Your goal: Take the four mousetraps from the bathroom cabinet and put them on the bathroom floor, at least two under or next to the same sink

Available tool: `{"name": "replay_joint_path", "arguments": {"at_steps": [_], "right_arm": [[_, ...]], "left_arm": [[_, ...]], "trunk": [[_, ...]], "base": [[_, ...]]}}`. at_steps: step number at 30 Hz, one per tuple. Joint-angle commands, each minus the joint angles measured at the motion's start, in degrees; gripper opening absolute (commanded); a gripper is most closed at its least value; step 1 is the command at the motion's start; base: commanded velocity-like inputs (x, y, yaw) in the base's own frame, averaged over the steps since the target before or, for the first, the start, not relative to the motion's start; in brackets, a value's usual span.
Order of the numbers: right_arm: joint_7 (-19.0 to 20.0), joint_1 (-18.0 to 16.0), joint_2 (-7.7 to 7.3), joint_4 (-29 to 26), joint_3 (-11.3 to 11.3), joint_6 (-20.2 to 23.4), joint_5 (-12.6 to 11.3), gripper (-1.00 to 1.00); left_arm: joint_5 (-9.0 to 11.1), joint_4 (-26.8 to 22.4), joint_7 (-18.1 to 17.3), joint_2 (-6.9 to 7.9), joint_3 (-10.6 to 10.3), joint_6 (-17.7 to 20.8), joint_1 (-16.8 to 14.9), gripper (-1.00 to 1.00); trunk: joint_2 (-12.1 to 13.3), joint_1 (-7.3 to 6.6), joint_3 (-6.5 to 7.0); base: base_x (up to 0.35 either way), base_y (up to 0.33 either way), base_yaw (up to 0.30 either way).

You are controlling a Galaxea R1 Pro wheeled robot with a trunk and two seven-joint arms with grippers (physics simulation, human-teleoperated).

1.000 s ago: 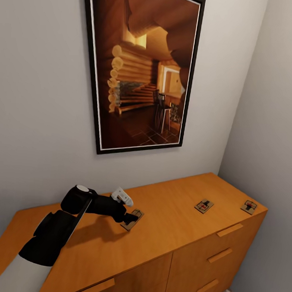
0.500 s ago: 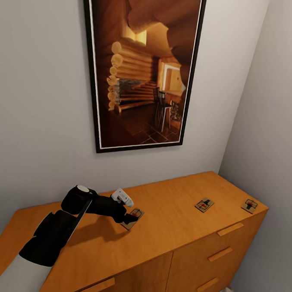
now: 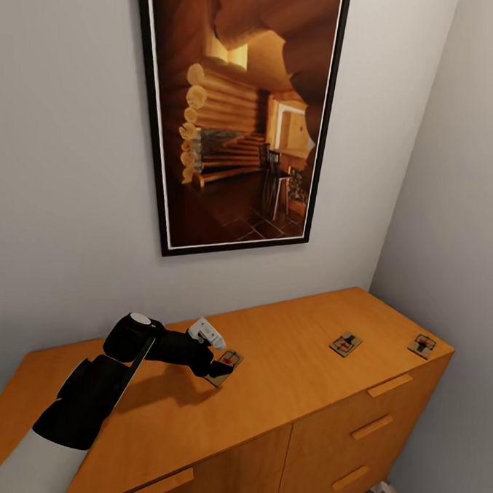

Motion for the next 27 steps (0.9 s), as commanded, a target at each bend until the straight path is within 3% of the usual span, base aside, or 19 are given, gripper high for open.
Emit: {"name": "replay_joint_path", "arguments": {"at_steps": [1,27], "right_arm": [[-0.2,0.0,0.00,0.0,0.2,-0.2,0.2,-1.00],[-0.2,0.0,0.00,0.0,0.2,-0.2,0.2,-1.00]], "left_arm": [[-0.6,0.0,-0.6,0.02,0.0,0.3,-0.1,1.00],[-0.7,-0.1,-0.5,0.02,0.0,0.2,-0.1,1.00]], "trunk": [[0.0,0.00,-0.11],[0.0,0.00,-1.37]], "base": [[0.000,0.000,0.000],[0.000,0.000,0.000]]}}
